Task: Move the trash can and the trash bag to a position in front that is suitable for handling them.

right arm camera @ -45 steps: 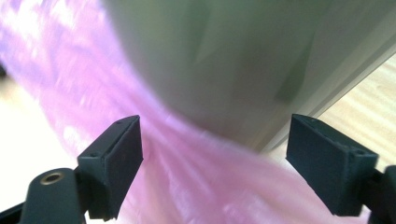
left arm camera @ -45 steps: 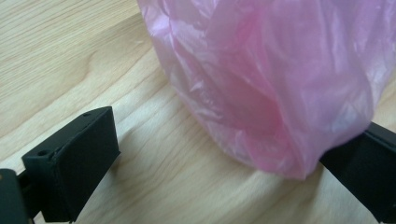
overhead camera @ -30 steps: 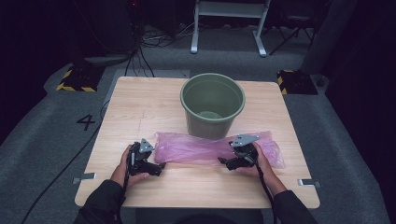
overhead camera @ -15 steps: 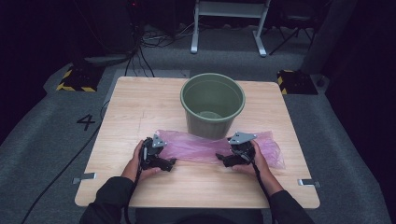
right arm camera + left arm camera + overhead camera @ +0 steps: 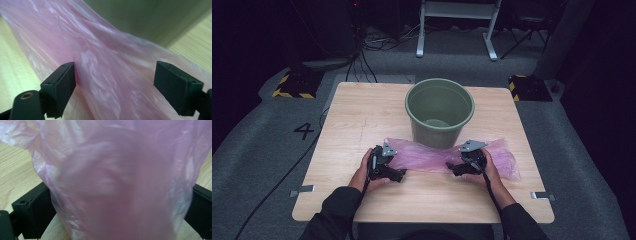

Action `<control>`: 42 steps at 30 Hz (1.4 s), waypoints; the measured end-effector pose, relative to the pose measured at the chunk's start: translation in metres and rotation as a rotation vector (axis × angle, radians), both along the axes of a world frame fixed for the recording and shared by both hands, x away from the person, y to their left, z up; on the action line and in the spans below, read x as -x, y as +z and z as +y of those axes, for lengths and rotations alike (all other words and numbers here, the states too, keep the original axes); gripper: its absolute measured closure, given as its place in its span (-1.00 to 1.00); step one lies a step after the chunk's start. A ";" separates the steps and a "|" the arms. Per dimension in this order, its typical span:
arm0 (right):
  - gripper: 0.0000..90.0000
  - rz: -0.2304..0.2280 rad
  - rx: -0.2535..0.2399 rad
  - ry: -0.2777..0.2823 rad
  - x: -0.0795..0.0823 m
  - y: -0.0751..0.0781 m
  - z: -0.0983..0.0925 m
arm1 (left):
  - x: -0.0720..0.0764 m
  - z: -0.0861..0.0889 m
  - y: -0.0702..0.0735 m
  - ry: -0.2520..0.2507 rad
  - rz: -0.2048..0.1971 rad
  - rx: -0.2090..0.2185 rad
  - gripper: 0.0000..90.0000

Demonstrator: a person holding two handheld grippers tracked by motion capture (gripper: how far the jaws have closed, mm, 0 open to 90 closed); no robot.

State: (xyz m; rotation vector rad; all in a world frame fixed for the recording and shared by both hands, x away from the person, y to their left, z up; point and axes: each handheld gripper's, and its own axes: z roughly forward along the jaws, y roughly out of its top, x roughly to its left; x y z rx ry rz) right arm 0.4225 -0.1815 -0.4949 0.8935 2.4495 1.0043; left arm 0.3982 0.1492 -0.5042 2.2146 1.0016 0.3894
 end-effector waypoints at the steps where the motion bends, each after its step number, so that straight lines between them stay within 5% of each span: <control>1: -0.61 0.002 0.005 -0.003 -0.001 -0.001 -0.001 | 0.000 0.001 0.000 0.003 0.004 0.001 -0.99; 10: -0.46 0.054 -0.039 -0.002 -0.007 -0.005 -0.010 | 0.007 0.034 0.003 0.034 0.025 -0.025 -0.99; 16: -0.06 0.039 -0.069 -0.008 -0.009 -0.005 -0.019 | 0.016 0.052 0.002 0.053 0.019 -0.015 -0.99; 28: 0.31 0.036 -0.071 -0.023 -0.006 -0.004 -0.023 | 0.033 0.058 -0.001 0.067 -0.004 0.001 -0.99; 42: 0.86 -0.002 -0.058 -0.033 0.002 -0.001 -0.032 | 0.032 0.056 -0.001 0.061 -0.005 0.004 -0.99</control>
